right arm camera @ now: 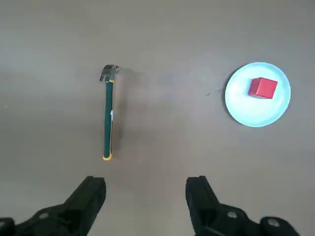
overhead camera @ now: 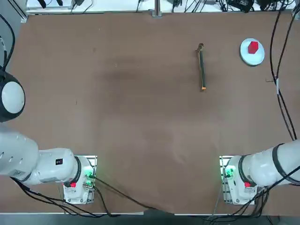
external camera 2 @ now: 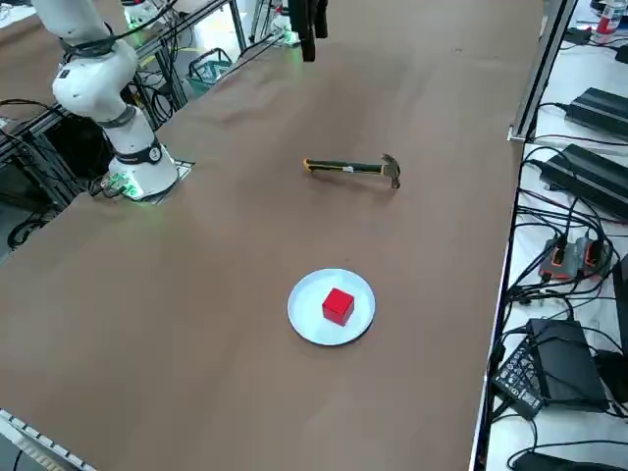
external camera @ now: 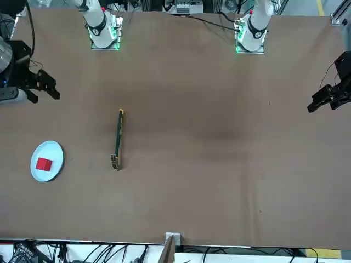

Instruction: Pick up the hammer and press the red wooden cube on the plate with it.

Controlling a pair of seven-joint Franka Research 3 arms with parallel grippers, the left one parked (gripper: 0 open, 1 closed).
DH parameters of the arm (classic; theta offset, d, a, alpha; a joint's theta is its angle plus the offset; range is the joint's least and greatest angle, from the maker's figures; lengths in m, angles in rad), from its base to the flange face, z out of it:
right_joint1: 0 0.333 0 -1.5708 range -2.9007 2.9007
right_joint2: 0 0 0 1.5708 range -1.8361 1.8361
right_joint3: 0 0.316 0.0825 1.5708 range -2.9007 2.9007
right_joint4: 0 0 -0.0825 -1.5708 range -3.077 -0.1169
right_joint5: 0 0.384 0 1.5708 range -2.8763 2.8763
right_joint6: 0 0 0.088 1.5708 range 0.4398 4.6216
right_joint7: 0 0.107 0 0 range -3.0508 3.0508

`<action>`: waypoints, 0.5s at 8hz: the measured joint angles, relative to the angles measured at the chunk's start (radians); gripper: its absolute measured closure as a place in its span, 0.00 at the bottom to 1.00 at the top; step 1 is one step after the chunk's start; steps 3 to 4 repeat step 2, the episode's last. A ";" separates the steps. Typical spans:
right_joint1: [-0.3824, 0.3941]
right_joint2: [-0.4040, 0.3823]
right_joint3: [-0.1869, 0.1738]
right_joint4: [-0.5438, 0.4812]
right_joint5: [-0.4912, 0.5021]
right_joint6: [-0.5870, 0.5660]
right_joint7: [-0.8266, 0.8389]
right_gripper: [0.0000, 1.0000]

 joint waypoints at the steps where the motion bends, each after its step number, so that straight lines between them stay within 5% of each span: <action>1: -0.053 -0.019 0.049 -0.019 -0.012 -0.004 0.001 0.00; 2: -0.094 -0.036 0.082 -0.032 -0.019 -0.010 0.001 0.00; 4: -0.094 -0.036 0.082 -0.032 -0.019 -0.010 0.001 0.00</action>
